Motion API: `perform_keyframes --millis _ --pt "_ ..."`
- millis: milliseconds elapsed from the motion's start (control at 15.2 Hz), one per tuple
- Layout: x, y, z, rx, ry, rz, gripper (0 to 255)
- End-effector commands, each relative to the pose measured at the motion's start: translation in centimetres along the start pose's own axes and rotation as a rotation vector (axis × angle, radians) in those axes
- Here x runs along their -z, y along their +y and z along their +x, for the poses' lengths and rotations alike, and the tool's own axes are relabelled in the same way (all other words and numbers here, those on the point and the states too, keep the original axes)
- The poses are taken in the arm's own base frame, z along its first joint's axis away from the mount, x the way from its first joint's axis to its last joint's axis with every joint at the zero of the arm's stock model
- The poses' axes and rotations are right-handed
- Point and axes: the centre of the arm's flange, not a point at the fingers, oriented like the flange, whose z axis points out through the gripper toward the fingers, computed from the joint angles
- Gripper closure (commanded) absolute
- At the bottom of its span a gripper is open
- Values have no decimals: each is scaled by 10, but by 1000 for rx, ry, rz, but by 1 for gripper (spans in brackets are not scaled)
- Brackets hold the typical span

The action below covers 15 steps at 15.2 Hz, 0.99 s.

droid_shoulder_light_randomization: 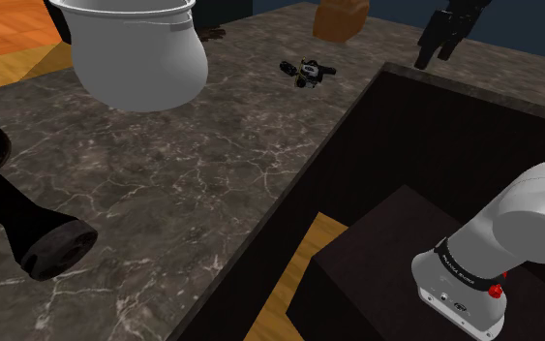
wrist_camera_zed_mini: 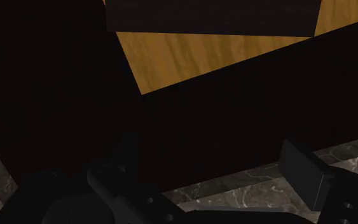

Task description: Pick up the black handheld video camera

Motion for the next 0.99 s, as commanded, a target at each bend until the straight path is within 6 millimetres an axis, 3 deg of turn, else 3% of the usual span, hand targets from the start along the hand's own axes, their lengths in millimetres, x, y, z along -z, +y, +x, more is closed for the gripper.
perform_keyframes --millis 0,462,924 --pt "0 0 0 0 0 0 0" --pt "-17 -75 43 -228 71 -6 0" --pt "-31 -139 102 -455 143 -12 0"
